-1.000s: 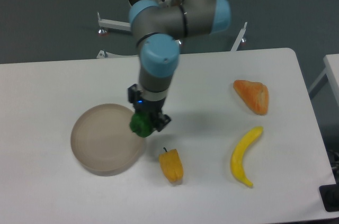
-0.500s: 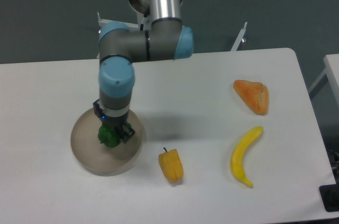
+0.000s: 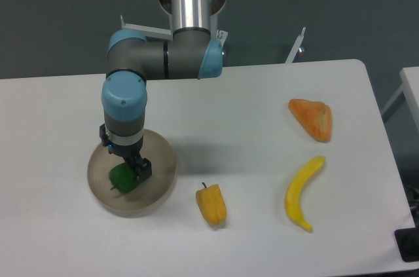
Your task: Place the green pepper on the plate
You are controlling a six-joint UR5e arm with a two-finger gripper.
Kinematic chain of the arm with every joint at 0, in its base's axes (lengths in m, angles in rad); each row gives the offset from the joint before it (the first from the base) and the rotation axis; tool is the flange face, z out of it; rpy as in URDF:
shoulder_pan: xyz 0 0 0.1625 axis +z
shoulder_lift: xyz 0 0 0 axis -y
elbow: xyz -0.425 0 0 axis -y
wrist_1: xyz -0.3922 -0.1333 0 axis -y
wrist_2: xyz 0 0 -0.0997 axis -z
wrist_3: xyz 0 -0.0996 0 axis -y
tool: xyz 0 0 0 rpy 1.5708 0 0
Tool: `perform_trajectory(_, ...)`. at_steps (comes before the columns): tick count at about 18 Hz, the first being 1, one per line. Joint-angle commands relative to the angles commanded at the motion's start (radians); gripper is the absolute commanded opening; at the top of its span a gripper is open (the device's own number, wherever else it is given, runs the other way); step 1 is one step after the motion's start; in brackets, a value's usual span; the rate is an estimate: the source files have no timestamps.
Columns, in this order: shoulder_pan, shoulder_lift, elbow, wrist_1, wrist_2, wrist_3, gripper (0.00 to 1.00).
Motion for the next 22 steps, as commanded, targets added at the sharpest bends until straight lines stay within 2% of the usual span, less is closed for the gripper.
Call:
perform_trajectory(2,0.034,0.011,0.009,-0.002,0.000,0.005,1.00)
perform_trajectory(3,0.076,0.020,0.015,0.008,0.000,0.015,1.00)
perform_trajectory(5,0.156,0.021,0.080,0.009,-0.005,0.017,1.00)
perform_trajectory(7,0.233,0.031,0.112,0.014,0.001,0.028,1.00)
perform_trajectory(11,0.376,0.066,0.098,0.005,0.038,0.263,1.00)
perform_trajectory(14,0.432,0.068,0.095,0.003,0.040,0.324,1.00)
perform_trajectory(18,0.454,0.038,0.095,-0.002,0.043,0.347,1.00)
perform_trajectory(22,0.494,0.043,0.095,-0.006,0.063,0.405,1.00)
